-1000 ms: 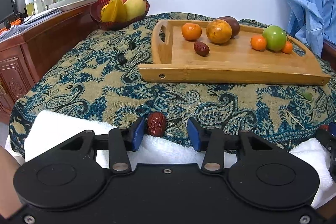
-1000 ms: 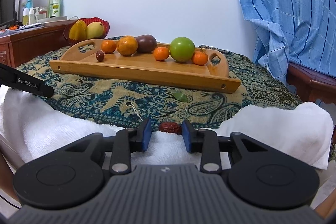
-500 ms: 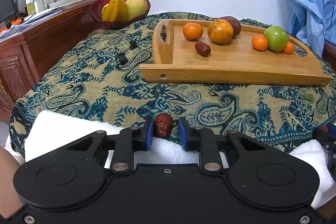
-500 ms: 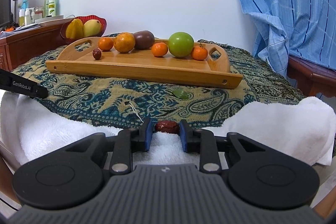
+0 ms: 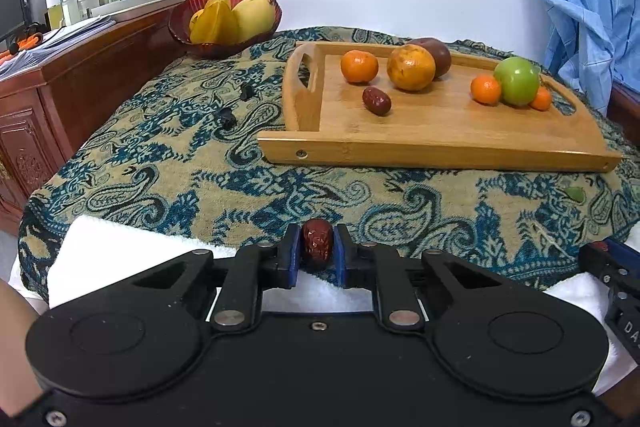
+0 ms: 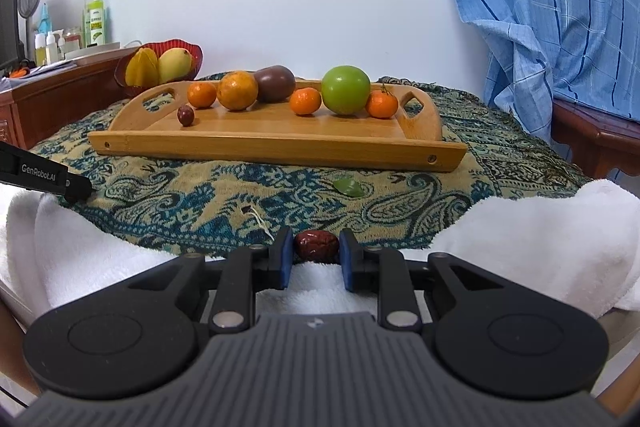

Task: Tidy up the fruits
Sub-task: 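Carry the date with the left gripper while the right gripper carries its date over the tray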

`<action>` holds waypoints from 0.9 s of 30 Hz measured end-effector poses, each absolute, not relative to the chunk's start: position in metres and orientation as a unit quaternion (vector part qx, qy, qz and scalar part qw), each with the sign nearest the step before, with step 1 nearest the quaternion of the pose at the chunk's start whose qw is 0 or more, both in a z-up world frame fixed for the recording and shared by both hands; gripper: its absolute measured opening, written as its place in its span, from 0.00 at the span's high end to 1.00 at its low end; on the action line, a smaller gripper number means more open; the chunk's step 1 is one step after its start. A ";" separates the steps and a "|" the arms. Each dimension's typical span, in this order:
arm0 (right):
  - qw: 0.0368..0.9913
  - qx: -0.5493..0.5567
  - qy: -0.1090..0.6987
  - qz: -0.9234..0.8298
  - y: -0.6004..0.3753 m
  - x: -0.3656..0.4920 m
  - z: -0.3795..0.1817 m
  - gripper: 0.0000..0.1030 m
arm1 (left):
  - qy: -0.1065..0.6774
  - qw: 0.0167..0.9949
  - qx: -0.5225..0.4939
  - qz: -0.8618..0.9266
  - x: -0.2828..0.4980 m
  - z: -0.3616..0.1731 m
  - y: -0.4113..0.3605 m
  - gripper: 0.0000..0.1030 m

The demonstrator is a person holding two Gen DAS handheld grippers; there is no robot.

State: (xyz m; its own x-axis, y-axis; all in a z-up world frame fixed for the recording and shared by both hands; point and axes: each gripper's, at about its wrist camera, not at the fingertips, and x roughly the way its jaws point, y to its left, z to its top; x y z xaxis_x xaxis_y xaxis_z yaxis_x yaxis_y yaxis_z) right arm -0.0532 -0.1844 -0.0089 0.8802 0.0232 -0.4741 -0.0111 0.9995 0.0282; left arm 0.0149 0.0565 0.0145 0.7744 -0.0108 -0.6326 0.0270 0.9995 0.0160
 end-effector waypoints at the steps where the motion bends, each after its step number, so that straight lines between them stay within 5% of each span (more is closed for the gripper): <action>1: 0.970 0.013 0.243 0.010 -0.184 -0.053 -0.009 0.72 | 0.334 0.942 0.012 -0.012 0.014 0.016 0.056 0.84; 27: 0.978 0.022 0.208 0.013 -0.183 -0.035 0.009 0.72 | 0.319 0.945 0.024 -0.069 0.022 0.035 0.013 0.84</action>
State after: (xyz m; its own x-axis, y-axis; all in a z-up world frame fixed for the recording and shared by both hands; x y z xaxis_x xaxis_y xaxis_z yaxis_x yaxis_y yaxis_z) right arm -0.0354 -0.1826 0.0094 0.9129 0.0343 -0.4069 -0.0160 0.9987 0.0483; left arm 0.0219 0.0125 0.0355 0.7864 -0.1154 -0.6068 0.1460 0.9893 0.0011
